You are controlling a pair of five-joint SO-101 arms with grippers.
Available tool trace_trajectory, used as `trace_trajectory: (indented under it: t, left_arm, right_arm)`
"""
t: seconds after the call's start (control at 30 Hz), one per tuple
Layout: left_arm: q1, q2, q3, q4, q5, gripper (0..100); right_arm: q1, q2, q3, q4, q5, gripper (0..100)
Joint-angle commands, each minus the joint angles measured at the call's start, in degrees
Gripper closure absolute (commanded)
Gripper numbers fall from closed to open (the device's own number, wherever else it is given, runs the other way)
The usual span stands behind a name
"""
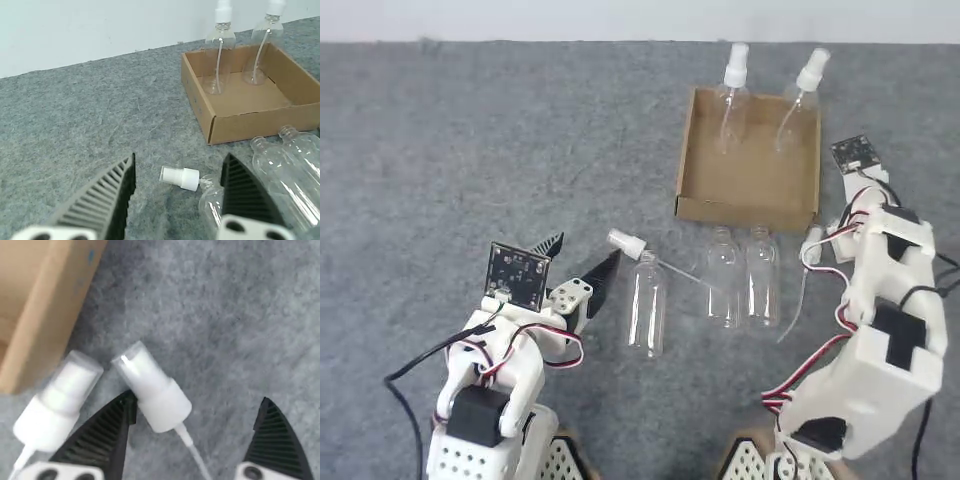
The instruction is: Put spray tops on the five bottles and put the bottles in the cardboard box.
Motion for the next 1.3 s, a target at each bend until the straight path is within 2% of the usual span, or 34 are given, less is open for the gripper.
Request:
trace_trajectory:
  t: [0.0, 0.1, 0.27, 0.37, 0.53, 0.63, 0.77, 0.87, 0.97, 1.1, 1.27]
  left_arm:
    - [-0.3, -0.6, -0.5, -1.8, -0.4, 75]
    - [-0.3, -0.6, -0.5, -1.8, -0.4, 75]
    - [-0.3, -0.7, -0.5, -1.8, -0.4, 75]
    - [-0.3, -0.7, -0.5, -1.8, -0.4, 75]
    - [-0.3, -0.7, -0.5, -1.8, -0.4, 75]
    - [-0.3, -0.7, -0.5, -1.8, -0.4, 75]
    - [-0.3, -0.7, -0.5, -1.8, -0.3, 75]
    - [-0.4, -0.7, -0.6, -1.8, -0.3, 75]
    - [-2.5, -0.7, -0.9, -1.8, -0.3, 75]
    - [-6.9, -0.5, -2.7, -1.7, -0.4, 75]
    - [-10.5, -0.7, -3.5, -0.9, -0.2, 77]
  right_arm:
    - [0.1, 0.1, -3.5, -2.9, 0.8, 69.6]
    - [0.1, 0.4, -3.4, -2.6, 4.0, 72.0]
    - [0.6, 0.3, -1.8, -2.6, 7.4, 90.2]
    - [1.4, 0.1, -1.2, -2.3, 7.4, 96.9]
    - [4.7, -2.5, -3.8, 3.7, 7.2, 97.3]
    - [6.6, -7.9, -6.9, 12.9, 6.0, 97.5]
    - [5.4, -18.2, -10.0, 25.8, 0.1, 97.5]
    - [0.1, -27.1, -10.2, 33.5, -4.7, 97.4]
    - [-8.6, -35.0, -10.2, 40.2, -10.5, 97.2]
    - [-25.2, -41.1, -10.3, 45.0, -18.9, 97.1]
    - [-44.8, -40.0, -10.5, 43.1, -28.5, 97.3]
